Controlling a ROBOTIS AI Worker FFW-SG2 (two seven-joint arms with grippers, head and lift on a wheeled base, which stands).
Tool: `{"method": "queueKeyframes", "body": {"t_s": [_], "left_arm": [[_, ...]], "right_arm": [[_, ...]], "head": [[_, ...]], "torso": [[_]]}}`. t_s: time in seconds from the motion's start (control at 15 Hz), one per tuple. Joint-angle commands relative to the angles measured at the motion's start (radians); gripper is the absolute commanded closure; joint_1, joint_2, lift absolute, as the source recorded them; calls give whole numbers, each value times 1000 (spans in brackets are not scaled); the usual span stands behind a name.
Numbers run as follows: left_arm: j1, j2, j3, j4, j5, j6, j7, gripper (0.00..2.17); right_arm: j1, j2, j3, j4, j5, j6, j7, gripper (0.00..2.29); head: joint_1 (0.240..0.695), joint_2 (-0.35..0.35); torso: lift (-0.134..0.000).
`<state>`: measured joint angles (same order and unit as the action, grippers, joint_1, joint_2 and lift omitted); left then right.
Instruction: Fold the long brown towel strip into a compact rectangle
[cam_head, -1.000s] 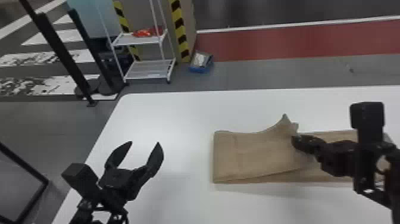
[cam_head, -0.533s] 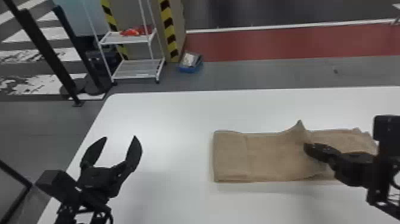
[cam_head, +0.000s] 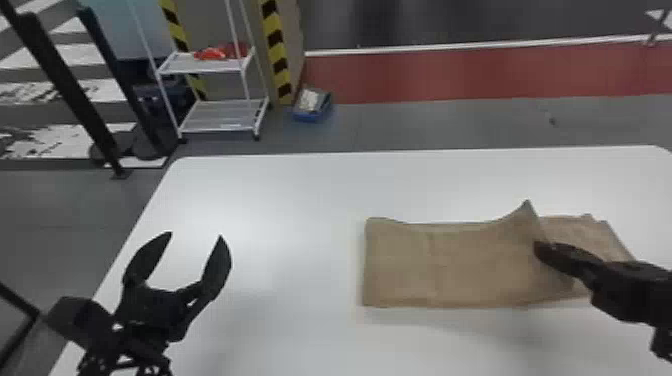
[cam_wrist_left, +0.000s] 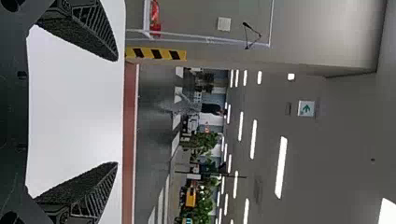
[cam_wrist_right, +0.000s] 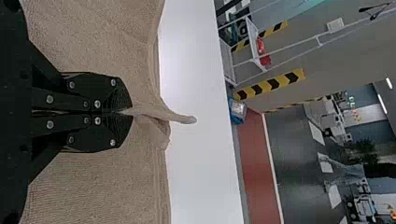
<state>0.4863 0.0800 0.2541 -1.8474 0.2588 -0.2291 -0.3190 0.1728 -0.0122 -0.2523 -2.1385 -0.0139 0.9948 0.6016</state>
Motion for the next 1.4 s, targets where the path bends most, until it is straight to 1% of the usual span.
{"method": "queueKeyframes", "body": {"t_s": [0.0, 0.13, 0.27, 0.33, 0.4, 0.47, 0.53, 0.6, 0.73, 0.87, 0.93, 1.0, 1.07, 1.13, 1.2, 1.33], "left_arm": [[1, 4, -4, 2, -9, 4, -8, 83], [3, 6, -9, 2, -10, 4, -9, 83], [3, 9, -10, 4, -10, 11, -9, 83], [3, 11, -12, 2, -10, 14, -9, 83], [1, 11, -13, 4, -10, 14, -9, 83], [-2, 14, -15, 11, -9, 14, -9, 83], [-8, 18, -22, 22, -9, 14, -9, 83], [-14, 23, -32, 28, -9, 14, -9, 83], [-22, 21, -36, 36, -10, 17, -9, 83], [-25, 21, -36, 40, -12, 20, -9, 83], [-25, 21, -36, 40, -12, 20, -9, 83], [-26, 21, -36, 42, -12, 20, -9, 83], [-28, 21, -36, 45, -12, 20, -9, 83], [-31, 21, -36, 54, -12, 20, -9, 83], [-40, 21, -38, 68, -12, 20, -9, 83], [-45, 21, -47, 73, -15, 20, -9, 83]], "right_arm": [[-30, 0, -5, 74, 8, -29, -5, 1133], [-85, -2, -2, 120, 14, -38, -3, 1133], [-119, -5, -13, 123, 3, -26, 3, 1133], [-138, -9, -32, 97, 0, 26, 15, 1133], [-141, -15, -70, 68, 5, 88, 17, 1133], [-131, -15, -84, 65, 3, 88, 18, 1133], [-127, -17, -84, 91, 14, 60, 20, 1133], [-133, -17, -74, 143, 23, 26, 17, 1133], [-159, -18, -68, 193, 31, -1, 14, 1133], [-174, -20, -68, 198, 25, 5, 15, 1133], [-174, -25, -96, 175, 12, 23, 20, 1133], [-174, -28, -145, 135, -8, 63, 23, 1133], [-171, -28, -200, 118, -37, 78, 23, 1133], [-171, -32, -222, 120, -47, 75, 21, 1133], [-173, -35, -205, 161, -28, 54, 20, 1133], [-188, -37, -176, 221, -18, 29, 15, 1133]], "head": [[695, 114], [695, 100], [695, 93], [695, 92], [695, 87], [695, 79], [695, 67], [695, 56], [695, 39], [695, 30], [695, 30], [695, 30], [695, 27], [695, 16], [695, -16], [695, -36]], "torso": [[-125], [-125], [-125], [-125], [-125], [-125], [-125], [-125], [-125], [-125], [-125], [-125], [-125], [-125], [-125], [-125]]}}
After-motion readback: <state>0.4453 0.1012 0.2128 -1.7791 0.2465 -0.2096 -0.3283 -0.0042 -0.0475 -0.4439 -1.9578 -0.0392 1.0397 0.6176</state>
